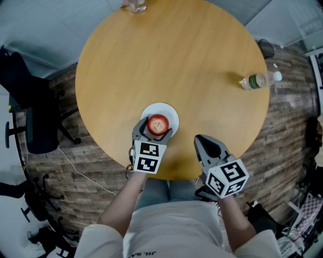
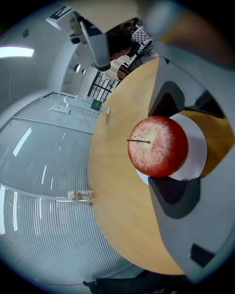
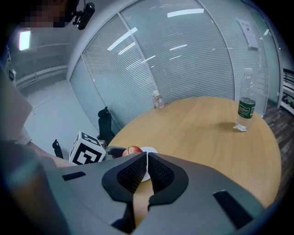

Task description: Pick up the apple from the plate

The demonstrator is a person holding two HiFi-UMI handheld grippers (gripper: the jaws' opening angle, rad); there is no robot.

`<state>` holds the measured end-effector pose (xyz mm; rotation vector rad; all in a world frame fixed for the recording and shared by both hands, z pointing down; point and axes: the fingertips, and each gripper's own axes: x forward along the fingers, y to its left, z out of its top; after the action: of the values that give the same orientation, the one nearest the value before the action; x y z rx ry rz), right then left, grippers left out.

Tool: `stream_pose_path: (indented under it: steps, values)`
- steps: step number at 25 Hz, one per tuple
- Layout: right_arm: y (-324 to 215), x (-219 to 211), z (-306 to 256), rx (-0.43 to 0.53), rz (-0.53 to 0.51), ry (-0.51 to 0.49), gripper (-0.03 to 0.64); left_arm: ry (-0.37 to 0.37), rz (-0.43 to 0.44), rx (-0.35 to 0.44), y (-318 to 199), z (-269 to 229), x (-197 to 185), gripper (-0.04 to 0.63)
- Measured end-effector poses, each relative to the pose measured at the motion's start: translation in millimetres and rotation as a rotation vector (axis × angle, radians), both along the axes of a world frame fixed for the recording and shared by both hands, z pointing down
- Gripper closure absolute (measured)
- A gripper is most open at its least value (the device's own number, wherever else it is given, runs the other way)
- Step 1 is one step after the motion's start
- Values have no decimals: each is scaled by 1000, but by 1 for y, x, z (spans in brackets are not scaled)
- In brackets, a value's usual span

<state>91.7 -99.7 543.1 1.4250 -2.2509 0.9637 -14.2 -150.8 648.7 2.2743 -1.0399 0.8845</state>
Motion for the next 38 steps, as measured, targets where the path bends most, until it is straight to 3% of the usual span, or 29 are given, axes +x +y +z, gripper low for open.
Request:
stream_pose_path:
  steps: [14, 32, 38]
  values:
    - [8, -7, -29, 67, -23, 12, 584, 39, -26, 41, 17, -49, -9, 198]
    - [31, 8, -67, 156, -4, 58, 584, 93, 60, 166, 69, -152, -13, 198]
    - [36, 16, -82, 186, 2, 67, 584, 134, 36, 171, 81, -165, -19, 198]
